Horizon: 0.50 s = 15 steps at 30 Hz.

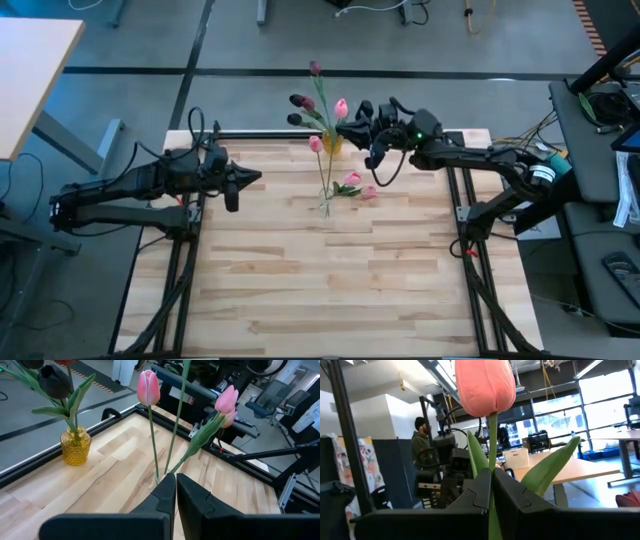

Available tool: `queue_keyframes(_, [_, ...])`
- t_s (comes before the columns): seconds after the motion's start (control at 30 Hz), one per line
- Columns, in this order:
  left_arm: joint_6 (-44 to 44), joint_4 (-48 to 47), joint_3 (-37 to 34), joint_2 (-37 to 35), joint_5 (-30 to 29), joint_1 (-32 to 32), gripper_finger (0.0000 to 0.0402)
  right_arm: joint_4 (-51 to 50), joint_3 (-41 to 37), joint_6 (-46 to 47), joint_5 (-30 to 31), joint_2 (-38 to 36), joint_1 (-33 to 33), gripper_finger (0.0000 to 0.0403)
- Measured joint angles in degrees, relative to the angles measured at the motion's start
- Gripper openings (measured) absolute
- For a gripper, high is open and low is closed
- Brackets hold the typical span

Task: Sort flowers into vase by color
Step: Put the pink flower into the transparent vase

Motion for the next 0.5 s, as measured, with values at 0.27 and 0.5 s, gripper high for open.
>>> queue_keyframes(0.27, [0.0,0.0,0.0,0.0,0.0,0.0,0.0,0.3,-1.6,-2.3,1.1,0.0,0.5,0.0008])
queue_keyframes(0.5, [0.0,-0.1,0.0,0.0,0.0,0.0,0.0,0.1,-1.7,-4.6,1.4,1.8,1.8,0.0008])
